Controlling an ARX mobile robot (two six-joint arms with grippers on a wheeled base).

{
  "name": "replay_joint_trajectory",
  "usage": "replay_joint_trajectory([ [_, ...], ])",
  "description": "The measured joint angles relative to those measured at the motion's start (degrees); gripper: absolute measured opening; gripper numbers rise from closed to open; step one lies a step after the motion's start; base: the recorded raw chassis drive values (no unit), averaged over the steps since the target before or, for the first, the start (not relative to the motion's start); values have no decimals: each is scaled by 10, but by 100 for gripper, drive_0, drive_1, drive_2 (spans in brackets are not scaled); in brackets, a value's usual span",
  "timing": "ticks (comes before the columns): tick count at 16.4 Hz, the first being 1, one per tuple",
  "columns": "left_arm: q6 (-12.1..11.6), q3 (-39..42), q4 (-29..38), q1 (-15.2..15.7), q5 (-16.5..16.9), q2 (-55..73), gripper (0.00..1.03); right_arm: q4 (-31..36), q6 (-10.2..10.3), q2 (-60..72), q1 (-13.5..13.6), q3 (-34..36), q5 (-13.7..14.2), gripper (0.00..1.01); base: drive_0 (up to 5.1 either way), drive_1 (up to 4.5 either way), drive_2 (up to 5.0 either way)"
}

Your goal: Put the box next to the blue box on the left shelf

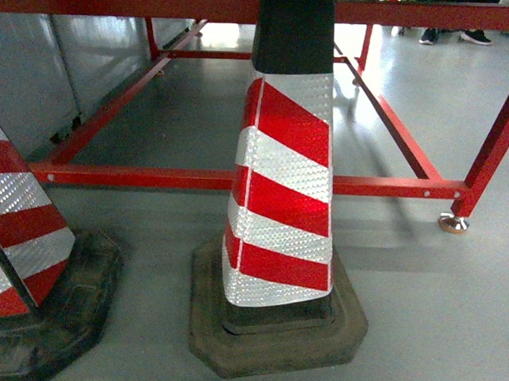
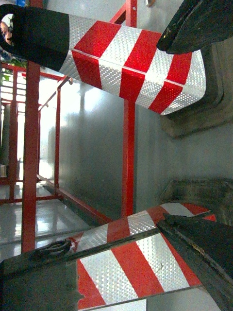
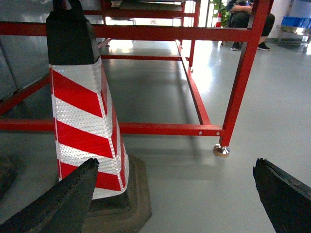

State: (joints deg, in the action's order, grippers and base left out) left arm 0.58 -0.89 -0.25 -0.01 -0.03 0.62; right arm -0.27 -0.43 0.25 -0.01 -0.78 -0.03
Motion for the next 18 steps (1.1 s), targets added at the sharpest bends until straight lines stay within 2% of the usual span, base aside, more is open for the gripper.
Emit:
replay_joint_trajectory([
  [18,0,0,0,0,0,0,98,0,0,0,0,0,0,98,0,0,0],
])
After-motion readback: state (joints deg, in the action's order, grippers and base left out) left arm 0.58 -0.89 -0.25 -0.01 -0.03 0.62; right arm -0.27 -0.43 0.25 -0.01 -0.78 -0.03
